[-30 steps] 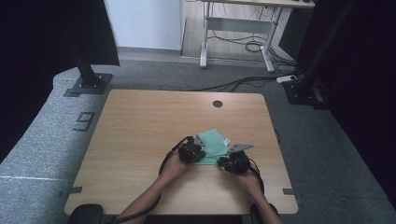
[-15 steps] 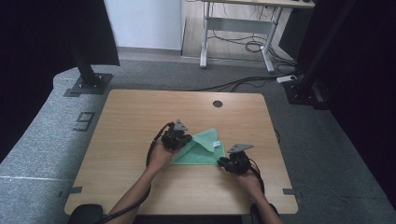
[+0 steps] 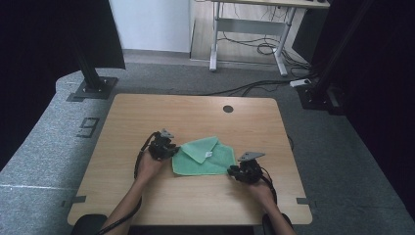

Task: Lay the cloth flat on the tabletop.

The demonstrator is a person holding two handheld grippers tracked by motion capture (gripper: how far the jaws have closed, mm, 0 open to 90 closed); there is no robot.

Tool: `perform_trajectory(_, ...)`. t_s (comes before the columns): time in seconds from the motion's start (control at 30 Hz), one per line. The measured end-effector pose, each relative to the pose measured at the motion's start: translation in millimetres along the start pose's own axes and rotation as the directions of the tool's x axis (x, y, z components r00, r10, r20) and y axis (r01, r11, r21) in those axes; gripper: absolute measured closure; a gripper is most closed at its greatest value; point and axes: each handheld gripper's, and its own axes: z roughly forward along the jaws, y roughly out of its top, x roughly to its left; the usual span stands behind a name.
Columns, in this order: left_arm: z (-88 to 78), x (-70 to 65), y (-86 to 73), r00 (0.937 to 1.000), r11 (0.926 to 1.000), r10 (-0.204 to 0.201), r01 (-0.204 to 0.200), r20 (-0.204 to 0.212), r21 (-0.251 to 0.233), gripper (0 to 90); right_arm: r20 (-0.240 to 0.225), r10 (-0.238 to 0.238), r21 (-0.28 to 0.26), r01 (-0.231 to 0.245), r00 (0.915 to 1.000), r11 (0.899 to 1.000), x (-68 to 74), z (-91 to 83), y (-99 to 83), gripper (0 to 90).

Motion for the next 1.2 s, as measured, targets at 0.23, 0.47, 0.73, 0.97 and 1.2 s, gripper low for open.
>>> perform_trajectory(0.23,-22.8,-10.7,21.6,0.9976,0.9919,0.042,-0.035,0.055,-0.122,48.0,-0.019,0.014,-0.006,-0.014,0.9997,1.0,-2.3,-0.2,-0.8,71.7)
perform_trajectory(0.47,-15.7,-43.5,36.1,0.9826,0.9843,0.137,-0.121,0.126,-0.129,46.8,-0.024,0.015,-0.009,-0.015,0.9996,1.0,-2.7,-0.2,-1.1,70.9)
perform_trajectory(0.73,17.7,-77.9,28.8,0.9505,0.9743,0.224,-0.213,0.215,-0.073,47.5,-0.032,0.023,-0.011,-0.023,0.9992,1.0,-3.3,-0.5,-1.7,70.2)
perform_trajectory(0.97,35.9,-91.2,22.7,0.9338,0.9483,0.315,-0.317,0.169,-0.019,55.2,-0.041,0.028,-0.015,-0.028,0.9988,0.999,-4.4,-0.5,-2.1,69.7)
perform_trajectory(1.2,26.7,-85.4,30.3,0.9442,0.9574,0.289,-0.286,0.159,-0.041,82.3,-0.041,0.026,-0.016,-0.027,0.9988,1.0,-4.3,-0.5,-2.2,69.7)
